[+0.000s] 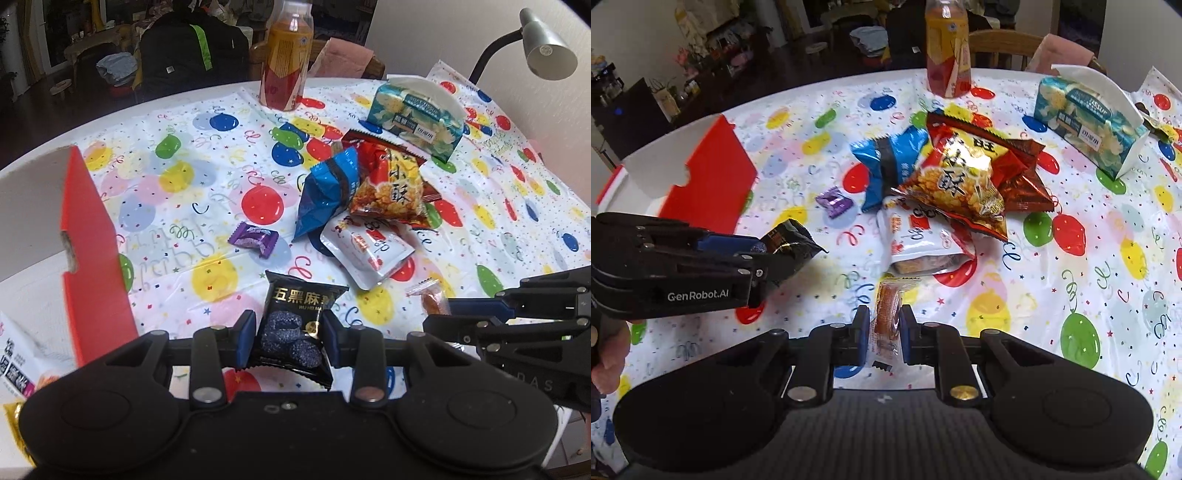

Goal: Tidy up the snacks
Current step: 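Carry the black packet with the left tool while the right tool carries the stick snack over the box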

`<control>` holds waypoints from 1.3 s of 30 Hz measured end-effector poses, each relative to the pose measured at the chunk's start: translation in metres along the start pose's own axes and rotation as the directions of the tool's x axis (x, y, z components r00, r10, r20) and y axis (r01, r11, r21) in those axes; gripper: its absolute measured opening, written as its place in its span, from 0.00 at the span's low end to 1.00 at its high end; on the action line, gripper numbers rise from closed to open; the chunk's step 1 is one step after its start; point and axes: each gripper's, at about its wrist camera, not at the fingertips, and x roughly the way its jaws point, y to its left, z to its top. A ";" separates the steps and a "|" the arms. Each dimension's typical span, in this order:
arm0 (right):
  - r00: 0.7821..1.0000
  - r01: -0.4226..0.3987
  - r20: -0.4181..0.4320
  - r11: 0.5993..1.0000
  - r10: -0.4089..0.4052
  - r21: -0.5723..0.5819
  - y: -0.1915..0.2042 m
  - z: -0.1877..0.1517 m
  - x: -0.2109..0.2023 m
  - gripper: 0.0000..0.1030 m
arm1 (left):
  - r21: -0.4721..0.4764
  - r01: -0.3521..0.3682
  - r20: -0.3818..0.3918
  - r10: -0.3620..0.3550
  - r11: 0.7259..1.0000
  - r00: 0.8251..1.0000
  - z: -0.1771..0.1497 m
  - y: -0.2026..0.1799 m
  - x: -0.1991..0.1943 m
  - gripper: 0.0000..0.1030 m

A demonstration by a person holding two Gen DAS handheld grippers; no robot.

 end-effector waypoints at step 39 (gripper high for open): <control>0.983 -0.146 0.079 0.967 0.166 -0.209 0.155 0.043 -0.049 0.16 | -0.114 -0.060 0.141 0.076 0.992 0.987 -0.027 0.093 -0.139 0.34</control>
